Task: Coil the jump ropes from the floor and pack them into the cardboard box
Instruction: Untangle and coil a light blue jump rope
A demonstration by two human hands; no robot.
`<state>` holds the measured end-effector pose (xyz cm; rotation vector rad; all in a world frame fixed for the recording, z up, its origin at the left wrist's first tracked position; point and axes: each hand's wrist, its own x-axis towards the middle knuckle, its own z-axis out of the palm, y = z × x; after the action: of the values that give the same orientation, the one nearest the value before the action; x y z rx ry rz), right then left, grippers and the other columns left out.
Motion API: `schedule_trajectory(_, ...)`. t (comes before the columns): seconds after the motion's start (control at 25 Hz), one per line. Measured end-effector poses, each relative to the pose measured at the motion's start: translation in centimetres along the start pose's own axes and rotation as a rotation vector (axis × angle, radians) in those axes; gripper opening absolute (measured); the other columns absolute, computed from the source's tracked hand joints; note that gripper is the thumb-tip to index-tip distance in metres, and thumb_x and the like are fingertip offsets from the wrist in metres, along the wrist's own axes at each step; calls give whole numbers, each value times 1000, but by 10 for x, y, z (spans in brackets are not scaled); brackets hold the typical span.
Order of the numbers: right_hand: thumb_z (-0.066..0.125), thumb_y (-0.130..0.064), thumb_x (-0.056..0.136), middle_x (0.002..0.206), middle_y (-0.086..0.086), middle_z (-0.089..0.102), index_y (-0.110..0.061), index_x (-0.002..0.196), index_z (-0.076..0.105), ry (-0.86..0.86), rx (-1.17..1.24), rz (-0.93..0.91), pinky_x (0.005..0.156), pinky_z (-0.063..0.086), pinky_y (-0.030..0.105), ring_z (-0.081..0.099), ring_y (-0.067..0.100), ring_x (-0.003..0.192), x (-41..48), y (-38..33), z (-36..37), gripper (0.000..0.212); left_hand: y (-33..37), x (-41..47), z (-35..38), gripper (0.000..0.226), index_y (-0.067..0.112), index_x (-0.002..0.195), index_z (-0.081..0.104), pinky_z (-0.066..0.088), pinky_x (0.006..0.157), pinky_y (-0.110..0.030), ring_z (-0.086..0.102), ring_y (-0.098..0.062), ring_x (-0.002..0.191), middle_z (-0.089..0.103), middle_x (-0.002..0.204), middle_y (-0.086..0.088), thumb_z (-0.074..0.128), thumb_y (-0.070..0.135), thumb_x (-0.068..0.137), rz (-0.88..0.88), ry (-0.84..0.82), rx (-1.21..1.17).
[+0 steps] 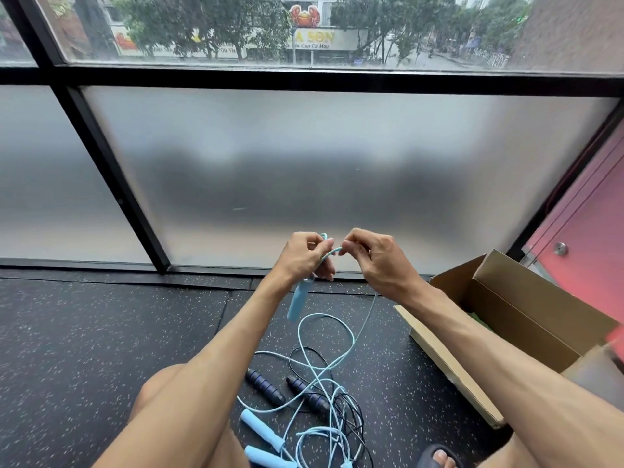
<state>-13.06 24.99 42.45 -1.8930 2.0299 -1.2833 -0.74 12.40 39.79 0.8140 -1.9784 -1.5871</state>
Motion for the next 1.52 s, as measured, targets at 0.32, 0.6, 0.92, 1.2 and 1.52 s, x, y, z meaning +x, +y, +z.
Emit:
schedule_trajectory(0.32, 67, -22, 93, 60, -7, 51, -8, 78, 61, 128, 89, 145, 53, 33, 18, 40, 6, 53, 6, 20, -9, 21, 4, -7, 6, 46, 10, 74, 59, 16, 50, -29, 18, -13, 50, 22, 52, 2, 38, 34, 106, -113, -323, -231)
schedule_trajectory(0.6, 55, -18, 101, 59, 8, 53, -4, 86, 51, -6, 395, 433, 53, 48, 34, 49, 23, 54, 4, 30, 8, 21, 11, -8, 0, 36, 13, 75, 51, 11, 54, -29, 12, -11, 49, 23, 51, 7, 34, 28, 103, -192, -412, -653)
schedule_trajectory(0.92, 46, -19, 104, 84, 25, 68, -5, 107, 41, -475, 487, 776, 75, 59, 54, 70, 39, 74, -13, 22, 9, 16, 10, -2, -5, 30, 1, 95, 60, 49, 60, -29, 54, -20, 58, 55, 71, -7, 40, 20, 105, -27, 28, -892)
schedule_trajectory(1.2, 46, -11, 103, 100, 30, 70, -4, 86, 51, -763, 316, 728, 91, 53, 51, 70, 40, 96, -24, 7, 8, 20, 10, -1, -15, 26, -2, 99, 62, 60, 76, -36, 73, -30, 77, 74, 88, -18, 45, 17, 104, 45, 233, -959)
schedule_trajectory(1.52, 54, -12, 100, 75, 15, 64, -3, 95, 53, -577, 246, 550, 57, 55, 40, 61, 23, 57, -17, 18, 14, 10, 8, 0, -15, 22, -3, 93, 61, 60, 78, -42, 73, -36, 78, 73, 89, -24, 54, 17, 101, 144, 387, -733)
